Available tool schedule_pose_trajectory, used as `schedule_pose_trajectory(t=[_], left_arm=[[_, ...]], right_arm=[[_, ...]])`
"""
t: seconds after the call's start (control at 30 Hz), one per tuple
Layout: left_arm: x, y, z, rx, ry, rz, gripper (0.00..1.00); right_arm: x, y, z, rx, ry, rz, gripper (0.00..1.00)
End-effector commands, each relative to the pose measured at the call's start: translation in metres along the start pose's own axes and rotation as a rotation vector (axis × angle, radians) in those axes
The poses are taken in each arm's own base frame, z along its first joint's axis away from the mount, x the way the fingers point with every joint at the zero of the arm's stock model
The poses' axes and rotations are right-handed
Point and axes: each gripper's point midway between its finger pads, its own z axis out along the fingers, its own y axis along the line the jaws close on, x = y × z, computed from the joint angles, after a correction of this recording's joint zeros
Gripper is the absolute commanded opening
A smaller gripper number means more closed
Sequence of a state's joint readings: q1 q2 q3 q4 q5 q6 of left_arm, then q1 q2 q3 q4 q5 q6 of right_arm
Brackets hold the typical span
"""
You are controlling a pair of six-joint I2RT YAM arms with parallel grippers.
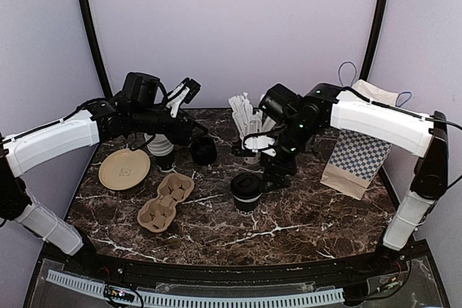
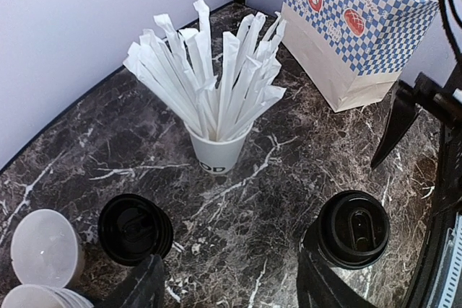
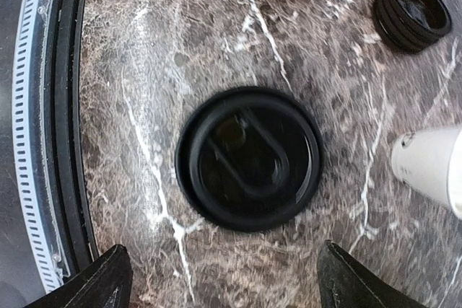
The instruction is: Pack the takeout coffee
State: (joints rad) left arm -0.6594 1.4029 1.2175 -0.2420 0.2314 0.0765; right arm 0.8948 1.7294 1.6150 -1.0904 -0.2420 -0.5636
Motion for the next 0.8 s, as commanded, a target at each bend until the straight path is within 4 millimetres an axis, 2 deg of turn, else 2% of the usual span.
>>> schedule_pose_trajectory(t=[0.0, 0.1, 0.17, 0.3, 0.5, 0.63, 0.77], left_arm=[[0.007, -0.014, 0.019, 0.070, 0.061, -0.107, 0.64], [0.015, -0.025, 0.034, 0.109, 0.121, -0.160, 0.63], [0.030, -0.035, 0.049, 0.158, 0.183, -0.226, 0.63], [0.041, -0.050, 0.063, 0.227, 0.218, -0.291, 0.63], [0.049, -0.074, 0.075, 0.320, 0.227, -0.348, 0.64], [0.055, -0.083, 0.084, 0.348, 0.244, -0.375, 0.64], [0.064, -0.085, 0.090, 0.345, 0.279, -0.386, 0.63]], right_arm=[[0.007, -0.013, -0.021, 0.040, -0.117, 0.109, 0.89], [0.012, -0.016, -0.024, -0.001, -0.243, 0.267, 0.86], [0.018, -0.013, -0.020, -0.051, -0.296, 0.354, 0.81], [0.028, -0.008, -0.005, -0.172, -0.348, 0.492, 0.74], [0.025, -0.012, 0.016, -0.272, -0.370, 0.575, 0.65], [0.021, -0.013, 0.025, -0.358, -0.366, 0.608, 0.59], [0.021, -0.018, 0.029, -0.382, -0.363, 0.636, 0.58]])
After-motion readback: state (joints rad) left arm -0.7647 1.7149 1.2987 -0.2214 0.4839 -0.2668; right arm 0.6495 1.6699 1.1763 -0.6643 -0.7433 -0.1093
